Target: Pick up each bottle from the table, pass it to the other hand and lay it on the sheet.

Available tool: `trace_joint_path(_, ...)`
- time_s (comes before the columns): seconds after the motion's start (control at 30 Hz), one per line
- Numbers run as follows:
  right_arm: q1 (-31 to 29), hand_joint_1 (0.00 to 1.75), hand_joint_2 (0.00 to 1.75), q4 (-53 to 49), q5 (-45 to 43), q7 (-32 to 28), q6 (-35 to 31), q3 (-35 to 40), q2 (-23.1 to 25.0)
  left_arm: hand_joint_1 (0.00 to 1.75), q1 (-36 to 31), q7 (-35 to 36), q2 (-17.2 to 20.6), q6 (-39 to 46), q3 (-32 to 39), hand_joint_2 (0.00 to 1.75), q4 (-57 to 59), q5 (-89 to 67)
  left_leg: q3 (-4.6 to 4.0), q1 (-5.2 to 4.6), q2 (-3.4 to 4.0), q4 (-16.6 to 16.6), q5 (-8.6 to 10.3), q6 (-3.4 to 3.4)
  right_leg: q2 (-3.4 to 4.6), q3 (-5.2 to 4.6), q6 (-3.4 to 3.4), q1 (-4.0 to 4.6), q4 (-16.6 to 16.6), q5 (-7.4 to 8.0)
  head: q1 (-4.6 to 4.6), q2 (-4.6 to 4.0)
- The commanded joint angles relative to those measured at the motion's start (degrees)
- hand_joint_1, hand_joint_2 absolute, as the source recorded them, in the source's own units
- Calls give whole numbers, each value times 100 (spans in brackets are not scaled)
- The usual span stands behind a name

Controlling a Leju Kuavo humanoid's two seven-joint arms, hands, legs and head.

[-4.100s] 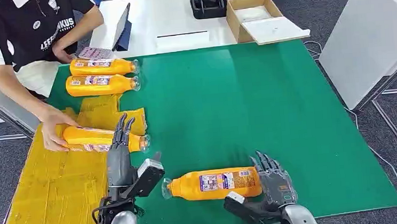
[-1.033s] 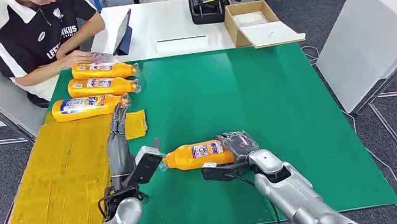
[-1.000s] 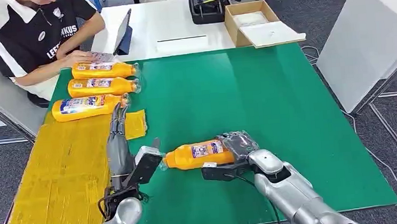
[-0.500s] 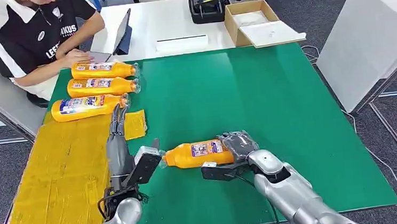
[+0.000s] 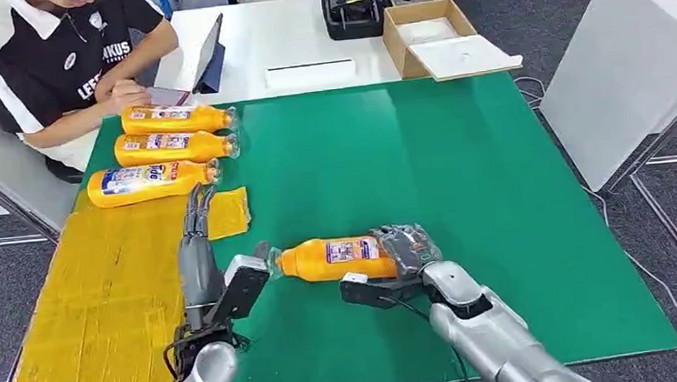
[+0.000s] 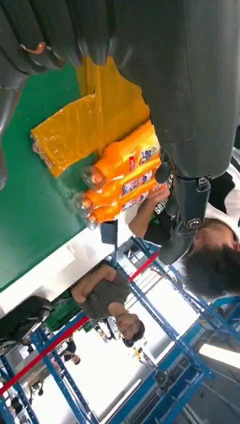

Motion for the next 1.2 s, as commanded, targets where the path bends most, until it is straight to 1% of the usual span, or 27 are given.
trace_joint_path(0.03,1341,175,175,-1786,-1608,-1494,-2291,-1871,869,0,1188,-388,470,-1199,-44,175,-994,1845,-6,-5,14,-2,-6,-6,1,-12,-2,-5,4,-9,-4,0)
trace_joint_path(0.07,1714,175,175,-2092,-1728,-1723,-2580,-1658,1020,0,1886,-343,671,-1248,-241,175,-1799,1992,-9,-5,18,1,-12,-10,3,-16,-2,-5,7,-15,-2,0)
trace_joint_path(0.1,1885,175,175,-2254,-1939,-1821,-2786,-1484,1041,0,2137,-299,787,-1223,-373,175,-2125,2042,-12,3,30,-3,-13,-10,20,-23,-5,1,-1,-12,-7,0)
trace_joint_path(0.13,1994,175,175,-2347,-2111,-1929,-3060,-1327,1012,0,2234,-258,858,-1125,-488,175,-2277,1990,8,4,51,-4,-28,-24,37,-7,-7,3,-2,-26,0,0)
trace_joint_path(0.17,2085,175,175,-2427,-2449,-2142,-3282,-1127,923,0,2242,-143,933,-1083,-633,175,-2351,1995,7,1,38,3,-32,-29,21,-4,-5,-1,9,-40,7,0)
trace_joint_path(0.2,2187,175,175,-2509,-2670,-2301,-3284,-1096,888,0,2232,-107,969,-1075,-708,175,-2345,2016,-13,10,20,5,-26,-33,6,-14,-17,8,9,-41,-4,0)
trace_joint_path(0.23,2275,175,175,-2539,-2851,-2487,-3284,-1093,882,0,2230,-100,989,-1003,-770,175,-2319,2012,4,6,15,6,-46,-48,-1,-5,-25,5,14,-60,-13,0)
trace_joint_path(0.27,2293,175,175,-2489,-2902,-2573,-3284,-1099,913,0,2220,-67,993,-1014,-802,175,-2305,2097,-4,2,-9,1,-34,-47,-16,-16,-17,1,9,-63,-9,0)
trace_joint_path(0.37,2217,175,175,-2385,-3087,-2681,-3280,-1079,1006,0,2194,-79,1041,-1060,-950,175,-2249,2360,5,0,-29,17,-55,-48,-46,3,-9,1,24,-107,-4,0)
trace_joint_path(0.43,2149,175,175,-2351,-3194,-2783,-3284,-1120,1059,0,2140,-112,1041,-1084,-1052,175,-2182,2481,-28,6,-10,2,-49,-43,-19,-29,-10,5,5,-76,-4,0)
trace_joint_path(0.47,2131,175,175,-2332,-3214,-2829,-3284,-1149,1077,0,2106,-109,1037,-1092,-1090,175,-2157,2499,-14,2,-9,6,-60,-40,-23,-18,-9,2,11,-84,-4,0)
trace_joint_path(0.5,2115,175,175,-2318,-3230,-2858,-3284,-1170,1094,0,2061,-103,1015,-1101,-1124,175,-2124,2508,-27,3,-15,0,-59,-26,-25,-29,-10,2,6,-77,-2,0)
trace_joint_path(0.53,2115,175,175,-2318,-3230,-2858,-3284,-1170,1094,0,2061,-103,1015,-1101,-1124,175,-2124,2508,-15,0,-21,3,-63,-29,-36,-16,-8,0,9,-85,-2,0)
trace_joint_path(0.6,2108,175,175,-2308,-3233,-2862,-3284,-1171,1093,0,2039,-99,1009,-1098,-1131,175,-2110,2510,-26,3,-18,-1,-56,-26,-28,-28,-10,2,3,-76,-2,0)
trace_joint_path(0.63,2108,175,175,-2308,-3233,-2862,-3284,-1171,1093,0,2039,-99,1009,-1098,-1131,175,-2110,2510,-16,0,-23,-1,-59,-29,-37,-16,-8,0,5,-83,-2,0)
trace_joint_path(0.7,2108,175,175,-2308,-3233,-2862,-3284,-1171,1093,0,2039,-99,1009,-1098,-1131,175,-2110,2510,-29,3,-18,-2,-52,-25,-26,-30,-10,2,2,-73,-2,0)
trace_joint_path(0.73,2120,175,175,-2312,-3239,-2889,-3284,-1190,1096,0,2038,-77,1037,-1146,-1151,175,-2119,2556,-15,0,-21,0,-58,-28,-34,-16,-9,0,4,-82,-2,0)
trace_joint_path(0.77,2120,175,175,-2296,-3158,-2927,-3284,-1243,1128,0,2005,-70,1014,-1152,-1191,175,-2099,2543,-6,-3,-20,1,-63,-30,-38,-8,-8,-3,8,-88,-2,0)
trace_joint_path(0.8,2146,175,175,-2286,-3047,-3014,-3284,-1371,1203,0,1964,-31,1007,-1224,-1259,175,-2084,2556,-16,-1,-23,0,-56,-28,-35,-16,-9,-1,5,-82,0,0)
trace_joint_path(0.87,2133,175,175,-2157,-2793,-3138,-3284,-1540,1318,0,1867,39,925,-1488,-1382,175,-2074,2715,0,-4,-27,3,-59,-39,-46,0,-8,-3,9,-93,-2,0)
trace_joint_path(0.93,2108,175,175,-2019,-2606,-3184,-3284,-1628,1392,0,1774,92,842,-1706,-1505,175,-2059,2882,-25,2,-28,0,-45,-35,-37,-24,-11,1,4,-77,-2,0)
trace_joint_path(0.97,2101,175,175,-1988,-2480,-3204,-3284,-1668,1440,0,1755,113,807,-1852,-1547,175,-2081,3025,-8,-3,-35,2,-51,-38,-51,-6,-9,-3,8,-88,-2,0)
trace_joint_path(1.0,2065,175,175,-1950,-2307,-3197,-3284,-1734,1466,0,1727,130,781,-2023,-1574,175,-2107,3145,-25,2,-26,-1,-43,-35,-35,-25,-11,1,2,-75,-2,0)
trace_joint_path(1.03,1956,175,175,-1793,-2364,-3289,-3284,-1815,1486,0,1664,186,697,-2159,-1573,175,-2113,3072,-7,-1,-32,2,-52,-38,-48,-5,-8,-2,6,-87,-2,0)
trace_joint_path(1.13,1906,175,175,-1761,-2233,-3394,-3284,-2017,1551,0,1436,263,547,-2578,-1568,175,-2069,3029,-29,2,-26,1,-42,-33,-36,-27,-9,0,4,-73,-4,0)
trace_joint_path(1.2,1928,175,175,-1862,-2117,-3403,-3284,-2073,1565,0,1247,260,426,-2878,-1512,175,-1927,2933,-13,-2,-39,7,-49,-36,-56,-8,-6,-2,10,-85,-2,0)
